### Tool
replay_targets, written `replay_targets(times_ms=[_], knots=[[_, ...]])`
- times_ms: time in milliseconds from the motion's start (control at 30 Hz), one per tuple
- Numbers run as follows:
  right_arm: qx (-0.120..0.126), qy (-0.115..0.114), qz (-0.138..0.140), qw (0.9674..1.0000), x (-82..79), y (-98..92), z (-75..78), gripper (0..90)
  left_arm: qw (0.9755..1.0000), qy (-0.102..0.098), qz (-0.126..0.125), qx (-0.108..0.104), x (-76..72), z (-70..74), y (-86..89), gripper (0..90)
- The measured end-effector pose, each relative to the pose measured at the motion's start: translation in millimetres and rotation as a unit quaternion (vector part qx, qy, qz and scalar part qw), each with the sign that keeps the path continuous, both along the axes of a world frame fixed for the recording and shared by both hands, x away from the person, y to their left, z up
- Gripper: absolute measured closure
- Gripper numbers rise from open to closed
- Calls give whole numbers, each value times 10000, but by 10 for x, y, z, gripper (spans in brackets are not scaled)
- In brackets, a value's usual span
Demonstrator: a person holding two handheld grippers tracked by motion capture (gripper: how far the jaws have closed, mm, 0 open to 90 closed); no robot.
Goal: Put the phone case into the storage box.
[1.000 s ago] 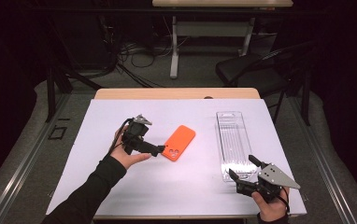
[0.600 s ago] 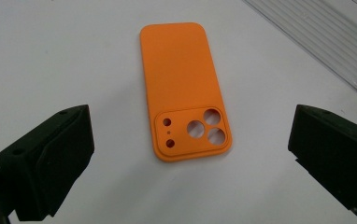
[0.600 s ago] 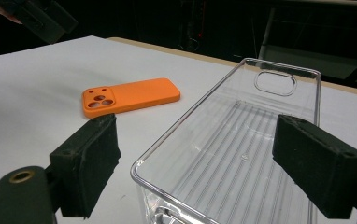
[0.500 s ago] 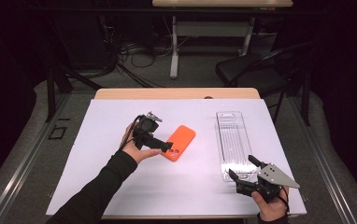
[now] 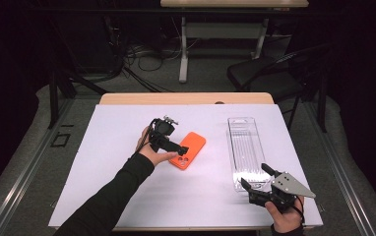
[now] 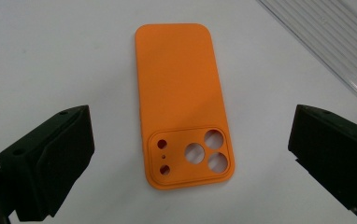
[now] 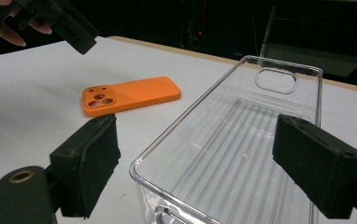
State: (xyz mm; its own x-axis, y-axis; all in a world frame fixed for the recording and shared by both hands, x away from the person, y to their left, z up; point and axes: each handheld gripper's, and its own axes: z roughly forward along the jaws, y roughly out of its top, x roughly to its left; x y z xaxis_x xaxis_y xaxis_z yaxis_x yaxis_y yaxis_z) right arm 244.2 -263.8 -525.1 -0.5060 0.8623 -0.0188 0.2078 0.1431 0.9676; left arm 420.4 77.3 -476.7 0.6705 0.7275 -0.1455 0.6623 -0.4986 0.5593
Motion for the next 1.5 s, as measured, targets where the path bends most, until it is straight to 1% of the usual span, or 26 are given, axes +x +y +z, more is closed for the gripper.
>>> replay_targets(times_ms=[67, 233, 300, 400, 533, 600, 733, 900, 933, 967, 1000, 1033, 1067, 1100, 1167, 1200, 1267, 1300, 1367, 1467, 1500], knots=[[-4, 0, 9, 10000, 0, 0, 0, 140, 10000, 42, 47, 25, 24, -8, -25, 5], [-20, 12, 16, 10000, -3, -2, 1, 140, 9998, 156, 72, 111, 93, -40, -88, 5], [-16, 11, 16, 10000, -2, -2, 0, 140, 9997, 178, 79, 115, 105, -49, -98, 5], [-27, 10, 15, 10000, 0, -2, -1, 140, 9995, 263, 95, 134, 140, -85, -133, 5], [-20, -1, 20, 10000, 0, -1, 0, 140, 9990, 361, 112, 243, 205, -142, -172, 5], [-23, -1, 18, 10000, 1, -2, 0, 140, 9987, 411, 130, 260, 237, -167, -194, 5], [-24, 2, 16, 10000, -4, -4, 2, 140, 9986, 418, 162, 295, 283, -198, -239, 6], [-20, 16, 20, 10000, -1, -12, 1, 140, 9980, 500, 158, 367, 329, -238, -289, 7], [-21, 14, 21, 10000, -2, -12, 1, 140, 9978, 508, 147, 404, 335, -243, -298, 12], [-26, 17, 23, 10000, -2, -11, 1, 140, 9974, 529, 127, 466, 341, -250, -318, 39], [-26, 17, 23, 10000, -2, -11, 1, 140, 9974, 529, 127, 466, 341, -250, -318, 64], [-29, 14, 29, 10000, 0, -11, 0, 140, 9972, 552, 123, 491, 343, -251, -326, 64], [-30, 17, 32, 10000, 1, -11, -1, 140, 9971, 550, 132, 510, 343, -256, -337, 87], [-30, 20, 34, 10000, 2, -10, -2, 140, 9968, 583, 108, 541, 345, -259, -346, 102], [-35, 23, 43, 10000, 1, -8, -3, 140, 9964, 663, 132, 519, 350, -281, -373, 122], [-35, 23, 43, 10000, 1, -8, -3, 140, 9964, 663, 132, 519, 350, -281, -373, 126], [-29, 34, 49, 10000, 3, -8, -4, 140, 9958, 685, 126, 598, 362, -283, -379, 129], [-26, 30, 48, 10000, 4, -7, -5, 140, 9957, 707, 144, 581, 364, -287, -384, 139], [-36, 20, 58, 10000, 3, -7, -5, 140, 9953, 722, 145, 621, 371, -295, -394, 151], [-33, 25, 62, 10000, 5, -8, -6, 140, 9946, 804, 162, 635, 378, -315, -420, 152], [-40, 33, 66, 10000, 7, -7, -7, 140, 9940, 858, 170, 655, 378, -334, -444, 153]])
